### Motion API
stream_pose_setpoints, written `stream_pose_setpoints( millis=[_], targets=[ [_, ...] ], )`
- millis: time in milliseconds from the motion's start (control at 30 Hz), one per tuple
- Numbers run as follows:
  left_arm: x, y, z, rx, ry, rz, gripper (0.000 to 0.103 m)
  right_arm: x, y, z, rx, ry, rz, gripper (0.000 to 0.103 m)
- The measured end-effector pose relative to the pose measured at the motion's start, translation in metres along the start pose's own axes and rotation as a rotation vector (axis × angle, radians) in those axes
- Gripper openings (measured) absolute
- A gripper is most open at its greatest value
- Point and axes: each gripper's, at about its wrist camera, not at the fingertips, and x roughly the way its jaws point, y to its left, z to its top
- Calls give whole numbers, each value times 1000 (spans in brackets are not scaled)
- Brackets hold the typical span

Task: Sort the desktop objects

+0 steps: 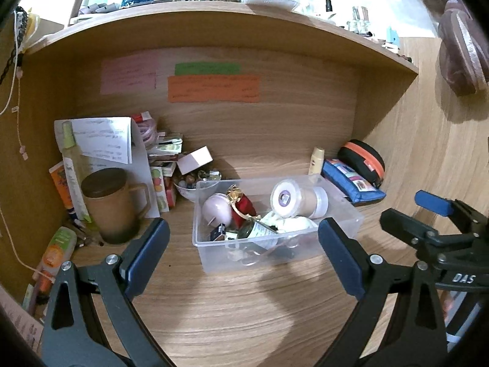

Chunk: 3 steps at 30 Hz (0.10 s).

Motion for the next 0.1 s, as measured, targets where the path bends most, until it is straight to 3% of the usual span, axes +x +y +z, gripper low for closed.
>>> stream_pose_setpoints(
  millis=[100],
  targets=[
    [3,-3,1,7,1,10,99,6,-5,0,12,13,-4,103]
  ],
)
